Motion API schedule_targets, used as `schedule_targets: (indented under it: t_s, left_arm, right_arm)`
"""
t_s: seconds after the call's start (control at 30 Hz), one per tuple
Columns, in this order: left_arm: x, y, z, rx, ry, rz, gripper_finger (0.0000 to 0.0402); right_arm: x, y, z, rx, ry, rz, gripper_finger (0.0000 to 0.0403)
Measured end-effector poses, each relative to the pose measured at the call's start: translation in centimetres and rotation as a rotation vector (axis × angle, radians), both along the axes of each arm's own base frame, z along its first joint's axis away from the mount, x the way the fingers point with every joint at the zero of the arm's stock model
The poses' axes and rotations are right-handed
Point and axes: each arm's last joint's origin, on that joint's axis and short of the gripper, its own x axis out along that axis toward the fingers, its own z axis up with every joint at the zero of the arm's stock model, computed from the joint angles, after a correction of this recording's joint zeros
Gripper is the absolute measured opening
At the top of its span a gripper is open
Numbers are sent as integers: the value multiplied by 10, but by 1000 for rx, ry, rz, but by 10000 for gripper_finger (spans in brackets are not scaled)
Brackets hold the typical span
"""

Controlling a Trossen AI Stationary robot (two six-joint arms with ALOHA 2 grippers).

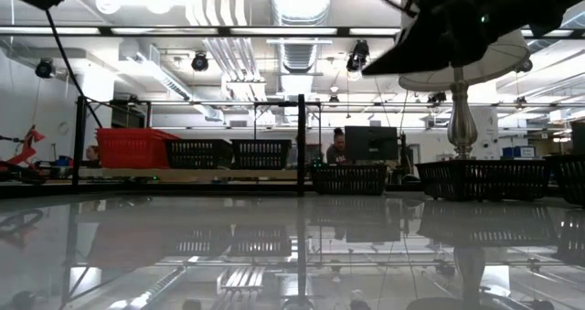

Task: Stack baskets on shelf by color
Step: Stack the black basket on top of the right black basket on the shelf

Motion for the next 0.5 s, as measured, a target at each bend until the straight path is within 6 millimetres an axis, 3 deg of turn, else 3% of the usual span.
schedule_targets:
  t_s: [0.2,0.5]
  left_arm:
    - [-8,4,5,-3,-35,50,79]
    - [-20,9,6,-16,-53,59,79]
  right_arm:
    - [5,-1,-15,112,60,-61,40]
    - [14,-24,7,164,277,-275,110]
